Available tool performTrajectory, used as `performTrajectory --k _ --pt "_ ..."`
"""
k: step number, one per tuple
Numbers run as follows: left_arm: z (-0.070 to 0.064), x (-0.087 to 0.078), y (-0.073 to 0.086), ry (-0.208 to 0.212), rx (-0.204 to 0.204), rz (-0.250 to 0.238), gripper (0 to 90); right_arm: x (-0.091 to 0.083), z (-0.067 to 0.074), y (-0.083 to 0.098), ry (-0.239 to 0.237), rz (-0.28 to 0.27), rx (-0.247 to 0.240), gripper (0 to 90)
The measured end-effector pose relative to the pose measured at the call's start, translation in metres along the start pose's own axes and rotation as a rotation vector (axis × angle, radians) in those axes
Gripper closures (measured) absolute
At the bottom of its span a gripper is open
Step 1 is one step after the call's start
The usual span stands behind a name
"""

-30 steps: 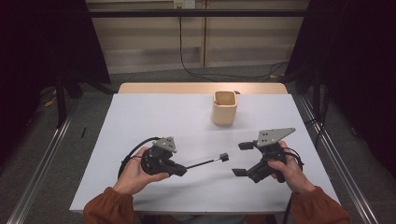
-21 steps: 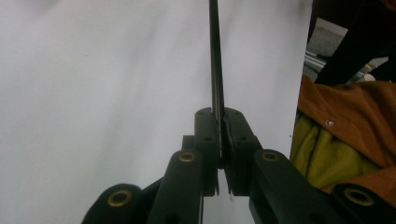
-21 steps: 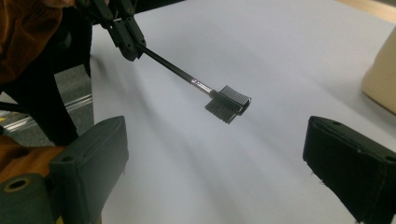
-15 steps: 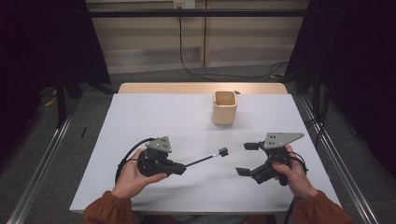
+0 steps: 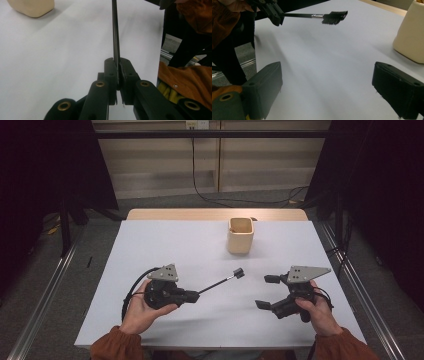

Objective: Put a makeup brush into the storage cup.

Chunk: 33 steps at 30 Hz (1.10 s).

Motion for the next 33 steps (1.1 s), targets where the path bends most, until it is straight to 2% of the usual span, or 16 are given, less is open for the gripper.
performTrajectory --k 6,10,13,16,18,20,23,27,33 --pt "-0.003 0.002 -0.002 -0.015 0.002 -0.054 85.6 0.006 0.0 0.002 -0.031 0.0 -0.013 9.1" --pt "-0.004 0.003 -0.002 -0.027 0.01 -0.096 85.6 0.006 0.001 0.001 -0.049 -0.018 -0.019 5.9" --pt "-0.004 0.003 -0.002 -0.036 0.009 -0.121 85.6 0.005 0.002 0.0 -0.091 -0.039 -0.023 4.7" --pt "-0.006 0.004 -0.001 -0.043 0.02 -0.141 85.6 0.004 0.002 0.0 -0.108 -0.053 -0.021 4.3" --pt "-0.007 0.005 -0.002 -0.042 0.022 -0.16 85.6 0.004 0.003 -0.001 -0.115 -0.058 -0.02 4.0" --pt "-0.008 0.005 -0.002 -0.053 0.044 -0.179 85.6 0.005 0.004 -0.001 -0.116 -0.062 -0.017 2.3" --pt "-0.01 0.006 -0.001 -0.068 0.046 -0.197 85.6 0.004 0.005 -0.002 -0.131 -0.088 -0.004 1.7" --pt "-0.012 0.007 -0.002 -0.071 0.065 -0.247 85.6 0.003 0.006 -0.004 -0.148 -0.114 -0.006 1.0" --pt "-0.016 0.013 -0.006 -0.066 0.101 -0.293 85.2 0.004 0.006 -0.004 -0.121 -0.116 -0.018 1.7"
Point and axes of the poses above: each handheld gripper's, and its own axes: x roughly forward along the jaws, y roughly out of its underside, z roughly to its left, the point moved 2 cm from there along x, roughly forward along the jaws, and after that the axes turned 11 degrees about x, right-handed, at the moved point
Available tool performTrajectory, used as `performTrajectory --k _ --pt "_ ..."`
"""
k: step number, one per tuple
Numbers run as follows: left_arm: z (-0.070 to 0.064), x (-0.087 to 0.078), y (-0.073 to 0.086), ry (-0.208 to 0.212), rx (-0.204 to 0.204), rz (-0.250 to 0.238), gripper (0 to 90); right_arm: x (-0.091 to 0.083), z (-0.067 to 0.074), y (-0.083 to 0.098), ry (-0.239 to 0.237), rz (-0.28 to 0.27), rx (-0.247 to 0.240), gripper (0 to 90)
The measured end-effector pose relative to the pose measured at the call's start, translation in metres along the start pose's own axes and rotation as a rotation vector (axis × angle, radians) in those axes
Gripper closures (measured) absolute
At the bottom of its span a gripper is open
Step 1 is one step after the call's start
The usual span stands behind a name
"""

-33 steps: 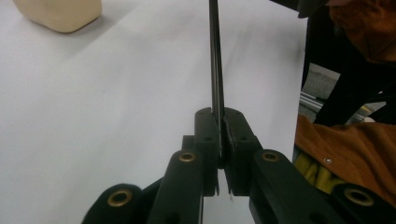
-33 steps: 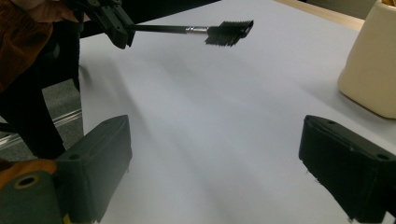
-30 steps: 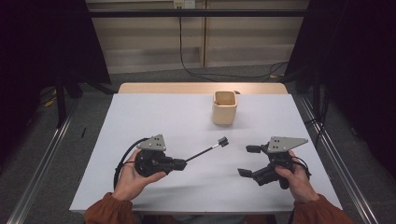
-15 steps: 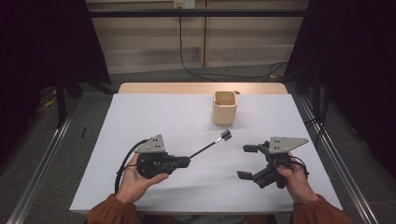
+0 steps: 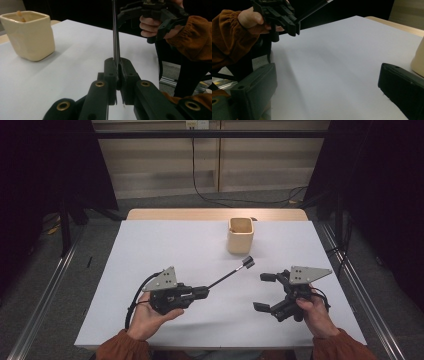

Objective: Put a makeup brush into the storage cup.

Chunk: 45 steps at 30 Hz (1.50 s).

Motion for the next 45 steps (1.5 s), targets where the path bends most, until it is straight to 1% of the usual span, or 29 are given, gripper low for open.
performTrajectory --k 5,7,9,10,11,12,15,16,18,21,23,25,26,28,29,33,36,38,40,42,45 --pt "0.0 0.003 0.0 -0.001 -0.009 -0.031 85.2 0.0 0.0 -0.001 0.015 -0.015 -0.009 2.2" --pt "0.001 0.003 0.0 -0.003 -0.017 -0.052 85.2 0.0 0.0 -0.001 0.019 -0.019 -0.008 2.4" --pt "0.001 0.002 -0.001 -0.009 -0.02 -0.067 85.4 0.0 0.0 -0.002 0.018 -0.022 -0.005 2.9" --pt "0.001 0.002 -0.001 -0.005 -0.021 -0.072 85.5 0.0 0.0 -0.002 0.018 -0.023 -0.003 3.1" --pt "0.001 0.001 -0.001 -0.01 -0.016 -0.076 85.6 0.0 0.001 -0.003 0.018 -0.024 -0.004 3.6" --pt "0.001 0.001 -0.001 -0.006 -0.02 -0.081 85.6 0.0 0.002 -0.003 0.017 -0.028 -0.008 4.6" --pt "0.0 0.002 -0.002 0.001 -0.015 -0.09 85.8 0.0 0.004 -0.005 -0.022 -0.047 -0.011 4.2" --pt "-0.001 0.003 -0.002 -0.003 -0.011 -0.095 85.8 0.001 0.005 -0.006 -0.024 -0.049 -0.01 4.1" --pt "-0.002 0.003 -0.002 0.004 -0.018 -0.105 85.8 0.002 0.007 -0.009 -0.035 -0.054 -0.01 4.0" --pt "-0.003 0.005 -0.003 0.004 -0.016 -0.114 85.8 0.004 0.009 -0.013 -0.039 -0.065 -0.011 6.0" --pt "-0.004 0.006 -0.004 0.004 -0.019 -0.123 85.8 0.006 0.01 -0.015 -0.041 -0.076 -0.009 5.7" --pt "-0.004 0.006 -0.004 0.0 -0.018 -0.131 85.8 0.008 0.011 -0.017 -0.049 -0.076 -0.009 9.9" --pt "-0.004 0.006 -0.004 0.0 -0.015 -0.131 85.8 0.008 0.011 -0.018 -0.049 -0.086 -0.009 12.0" --pt "-0.004 0.006 -0.004 0.001 -0.016 -0.135 85.8 0.008 0.011 -0.02 -0.048 -0.113 -0.019 22.9" --pt "-0.004 0.006 -0.004 0.0 -0.012 -0.134 85.8 0.008 0.011 -0.021 -0.045 -0.129 -0.027 26.2" --pt "-0.005 0.007 -0.005 -0.002 -0.014 -0.144 85.8 0.009 0.011 -0.024 -0.08 -0.139 -0.025 37.7" --pt "-0.006 0.008 -0.005 0.006 -0.011 -0.139 85.8 0.011 0.011 -0.026 -0.098 -0.139 -0.022 41.7" --pt "-0.006 0.009 -0.005 0.007 -0.009 -0.138 85.8 0.013 0.01 -0.028 -0.1 -0.127 -0.016 44.1" --pt "-0.006 0.009 -0.005 0.009 -0.008 -0.138 85.8 0.014 0.01 -0.03 -0.101 -0.129 -0.015 47.1" --pt "-0.006 0.009 -0.005 0.007 -0.007 -0.137 85.8 0.016 0.009 -0.032 -0.096 -0.125 -0.003 49.0" --pt "-0.006 0.009 -0.005 0.008 -0.007 -0.137 85.8 0.017 0.008 -0.035 -0.104 -0.131 0.01 52.7"
Point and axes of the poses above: each handheld gripper's, and its own axes: x roughly forward along the jaws, y roughly out of its underside, z roughly to its left, the point moved 2 cm from there along x, roughly forward along the jaws, and after that the axes turned 11 degrees about x, right-handed, at the moved point
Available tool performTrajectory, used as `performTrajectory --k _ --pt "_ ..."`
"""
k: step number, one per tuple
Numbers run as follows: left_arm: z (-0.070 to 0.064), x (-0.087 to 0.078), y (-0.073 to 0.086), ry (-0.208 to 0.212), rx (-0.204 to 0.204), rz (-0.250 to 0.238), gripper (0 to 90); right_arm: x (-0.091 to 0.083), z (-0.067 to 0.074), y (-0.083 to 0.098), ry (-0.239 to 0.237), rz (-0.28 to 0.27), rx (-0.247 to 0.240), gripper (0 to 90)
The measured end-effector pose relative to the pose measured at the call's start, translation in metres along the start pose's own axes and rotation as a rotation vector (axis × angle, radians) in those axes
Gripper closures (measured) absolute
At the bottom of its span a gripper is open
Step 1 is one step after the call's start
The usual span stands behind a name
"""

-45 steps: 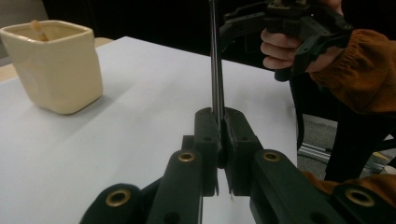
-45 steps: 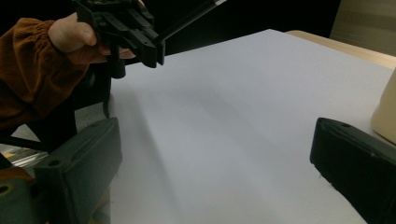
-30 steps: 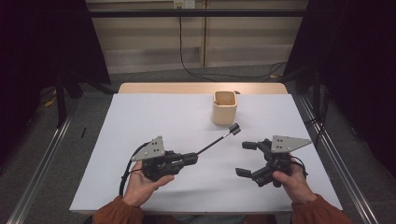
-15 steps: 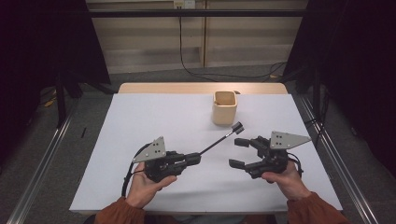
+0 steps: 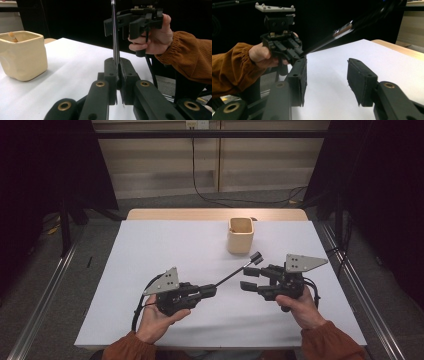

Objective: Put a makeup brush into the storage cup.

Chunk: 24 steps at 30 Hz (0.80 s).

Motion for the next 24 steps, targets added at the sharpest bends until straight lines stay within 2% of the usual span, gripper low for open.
performTrajectory --k 6,14,24 --pt "-0.0006 0.0014 0.0011 0.004 0.003 0.006 85.8 0.0038 -0.0003 -0.0047 -0.02 -0.013 0.015 55.7" --pt "-0.0002 0.0025 0.0039 -0.006 0.011 0.021 85.8 0.0037 -0.0023 -0.0088 -0.02 -0.026 0.043 60.9" --pt "-0.0029 0.0077 0.008 0.003 0.02 0.05 85.7 0.0049 -0.003 -0.0068 -0.045 -0.007 0.067 76.4"
Point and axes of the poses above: each handheld gripper's, and its own axes: x roughly forward along the jaws, y roughly out of its underside, z roughly to its left, the point moved 2 cm from there along x, roughly forward along the jaws, and after that the axes turned 11 degrees about x, right-handed, at the moved point
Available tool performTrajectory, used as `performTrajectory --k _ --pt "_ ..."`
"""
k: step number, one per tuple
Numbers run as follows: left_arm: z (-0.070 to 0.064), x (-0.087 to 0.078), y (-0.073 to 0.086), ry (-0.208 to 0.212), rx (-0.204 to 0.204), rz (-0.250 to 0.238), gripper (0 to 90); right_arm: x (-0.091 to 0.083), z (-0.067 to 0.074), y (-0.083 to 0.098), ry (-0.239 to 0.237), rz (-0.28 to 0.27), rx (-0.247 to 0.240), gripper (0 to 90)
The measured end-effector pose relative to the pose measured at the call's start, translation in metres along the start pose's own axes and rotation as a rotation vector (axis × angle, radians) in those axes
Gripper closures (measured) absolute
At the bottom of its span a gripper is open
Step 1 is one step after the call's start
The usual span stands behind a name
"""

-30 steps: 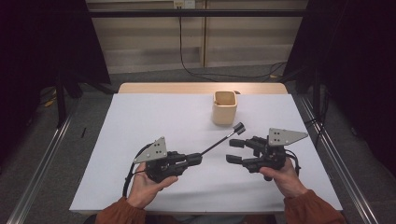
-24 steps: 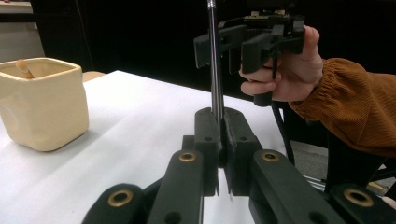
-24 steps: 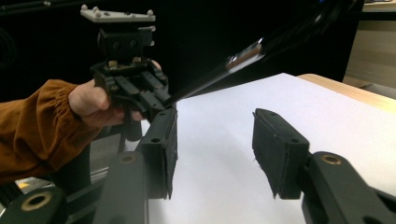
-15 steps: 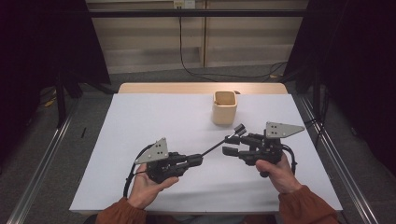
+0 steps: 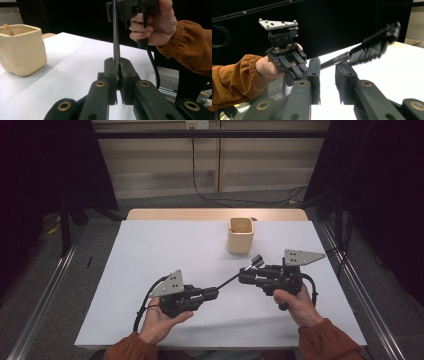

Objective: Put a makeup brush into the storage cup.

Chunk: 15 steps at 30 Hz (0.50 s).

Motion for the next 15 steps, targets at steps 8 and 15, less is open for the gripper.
performTrajectory --k 8,15 --pt "-0.0007 0.0028 0.0026 0.007 0.011 0.019 85.8 0.0011 -0.0006 -0.0001 -0.011 -0.005 0.018 73.9" --pt "-0.0015 0.0055 0.0055 0.01 0.017 0.034 85.7 0.0024 -0.0015 -0.0002 -0.024 -0.011 0.038 78.0"
Point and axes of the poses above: each handheld gripper's, and its own axes: x roughly forward along the jaws, y roughly out of its underside, z roughly to its left, the point moved 2 cm from there along x, roughly forward along the jaws, and after that the axes turned 11 degrees about x, right-handed, at the moved point
